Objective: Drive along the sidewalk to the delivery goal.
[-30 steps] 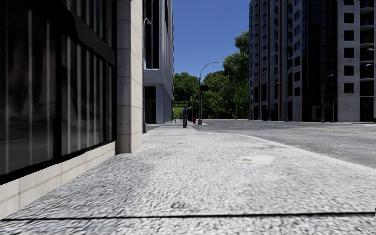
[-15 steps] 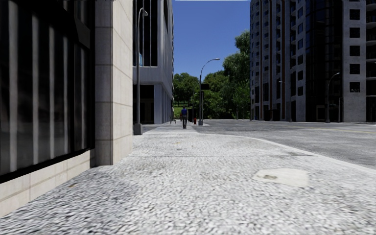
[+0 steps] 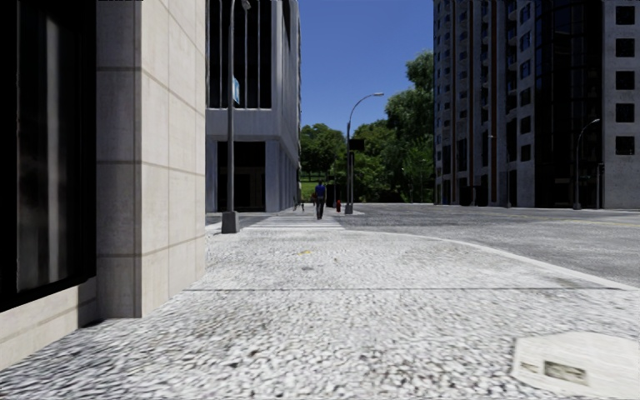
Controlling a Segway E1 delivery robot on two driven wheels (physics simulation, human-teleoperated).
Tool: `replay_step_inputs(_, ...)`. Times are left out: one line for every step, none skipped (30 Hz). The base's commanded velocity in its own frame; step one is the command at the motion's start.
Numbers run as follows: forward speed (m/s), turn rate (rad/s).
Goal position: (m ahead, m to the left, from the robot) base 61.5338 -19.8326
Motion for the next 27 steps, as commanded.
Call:
replay_step_inputs(2.0, 0.2)
replay_step_inputs(2.0, 0.2)
replay_step_inputs(2.0, 0.2)
replay_step_inputs(2.0, 0.2)
replay_step_inputs(2.0, 0.2)
replay_step_inputs(2.0, 0.2)
replay_step_inputs(2.0, 0.2)
replay_step_inputs(2.0, 0.2)
replay_step_inputs(2.0, 0.2)
replay_step_inputs(2.0, 0.2)
replay_step_inputs(2.0, 0.2)
replay_step_inputs(2.0, 0.2)
replay_step_inputs(2.0, 0.3)
replay_step_inputs(2.0, 0.31)
replay_step_inputs(2.0, 0.32)
replay_step_inputs(2.0, 0.32)
replay_step_inputs(2.0, 0.32)
replay_step_inputs(2.0, 0.32)
replay_step_inputs(2.0, 0.32)
replay_step_inputs(2.0, 0.32)
replay_step_inputs(2.0, 0.32)
replay_step_inputs(2.0, 0.32)
replay_step_inputs(2.0, 0.32)
replay_step_inputs(2.0, 0.32)
replay_step_inputs(2.0, 0.32)
replay_step_inputs(2.0, 0.28)
replay_step_inputs(2.0, 0.28)
